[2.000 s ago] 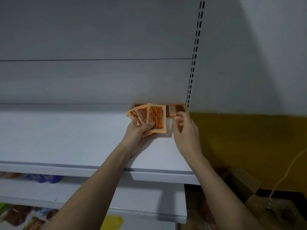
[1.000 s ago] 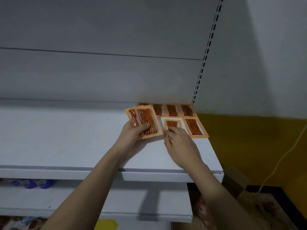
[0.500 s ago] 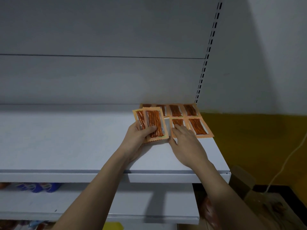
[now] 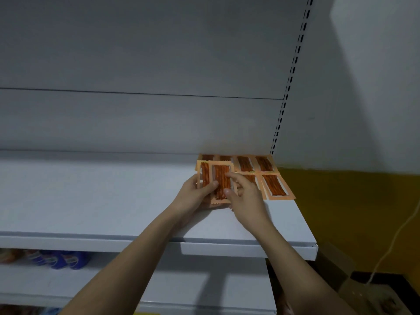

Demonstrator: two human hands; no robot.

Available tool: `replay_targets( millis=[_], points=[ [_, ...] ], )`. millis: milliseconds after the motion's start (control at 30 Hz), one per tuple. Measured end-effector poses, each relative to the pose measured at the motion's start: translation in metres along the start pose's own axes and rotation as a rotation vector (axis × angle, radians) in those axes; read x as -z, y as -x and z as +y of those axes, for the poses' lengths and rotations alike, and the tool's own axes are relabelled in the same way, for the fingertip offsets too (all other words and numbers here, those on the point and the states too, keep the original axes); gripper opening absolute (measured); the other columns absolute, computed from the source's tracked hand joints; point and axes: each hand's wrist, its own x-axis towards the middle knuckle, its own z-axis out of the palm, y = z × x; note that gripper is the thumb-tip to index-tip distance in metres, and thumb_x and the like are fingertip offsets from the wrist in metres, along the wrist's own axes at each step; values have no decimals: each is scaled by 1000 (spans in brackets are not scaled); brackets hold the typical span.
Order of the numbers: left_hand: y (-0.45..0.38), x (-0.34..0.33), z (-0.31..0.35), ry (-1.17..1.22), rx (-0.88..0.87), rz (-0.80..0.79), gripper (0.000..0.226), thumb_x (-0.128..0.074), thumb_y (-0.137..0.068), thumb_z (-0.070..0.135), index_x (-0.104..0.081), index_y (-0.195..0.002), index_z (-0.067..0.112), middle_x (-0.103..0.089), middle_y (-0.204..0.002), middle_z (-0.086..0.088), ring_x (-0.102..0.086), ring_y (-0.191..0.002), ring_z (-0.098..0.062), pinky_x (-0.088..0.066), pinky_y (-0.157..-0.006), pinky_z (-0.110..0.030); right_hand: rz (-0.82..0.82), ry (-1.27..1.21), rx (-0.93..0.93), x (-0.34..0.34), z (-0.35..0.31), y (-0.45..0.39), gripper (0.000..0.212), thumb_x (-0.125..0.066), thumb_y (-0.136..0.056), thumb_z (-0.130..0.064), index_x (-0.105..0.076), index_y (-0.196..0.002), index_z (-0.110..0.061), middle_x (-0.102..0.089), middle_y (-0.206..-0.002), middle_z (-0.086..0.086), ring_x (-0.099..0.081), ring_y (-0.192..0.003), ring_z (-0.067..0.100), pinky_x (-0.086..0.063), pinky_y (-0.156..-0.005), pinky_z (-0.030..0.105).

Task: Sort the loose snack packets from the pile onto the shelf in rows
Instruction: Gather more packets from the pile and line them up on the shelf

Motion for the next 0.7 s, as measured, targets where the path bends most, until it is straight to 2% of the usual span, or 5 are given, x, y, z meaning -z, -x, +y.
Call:
replay_targets(
  millis=[133, 200, 333, 500, 700],
  points=[
    [-2, 42, -3, -155, -8, 209, 14, -59, -98, 8, -67, -109, 10, -76, -100, -8, -72, -96, -28, -58, -86, -37, 19, 103, -58, 2, 3, -12, 39, -59, -97, -9, -58, -135, -16, -57, -136, 6, -59, -119, 24, -54, -95, 46],
    [-1, 54, -5, -119, 8, 292, 14, -60, -97, 7, -69, -107, 11, -76, -98, -9, -72, -97, -31, -57, -92, -45, -21, 177, -78, 0, 4, -15, 38, -60, -97, -13, -57, -135, -15, -56, -135, 7, -58, -118, 25, -51, -99, 40],
    [0, 53, -6, -129, -28, 289, 17, -62, -97, 9, -68, -111, 17, -77, -101, -5, -73, -95, -25, -56, -95, -47, 13, 810, 108, -10, -2, -14, 35, -57, -98, -29, -58, -132, -20, -46, -139, 6, -43, -127, 26, -42, -102, 39],
    [1, 57, -8, -76, -37, 273, 21, -61, -98, 11, -66, -119, 13, -76, -103, -7, -73, -97, -27, -55, -97, -51, -199, 832, 310, -21, 6, -7, 38, -40, -104, -32, -56, -136, -20, -47, -143, -2, -41, -129, 20, -41, -102, 37],
    [5, 54, -9, -131, -52, 273, 24, -61, -98, 16, -65, -123, 17, -75, -107, -2, -73, -96, -21, -56, -96, -43, -174, 856, 275, -26, 16, -10, 40, -34, -104, -30, -57, -135, -16, -53, -139, 0, -45, -126, 19, -40, -105, 34]
  ],
)
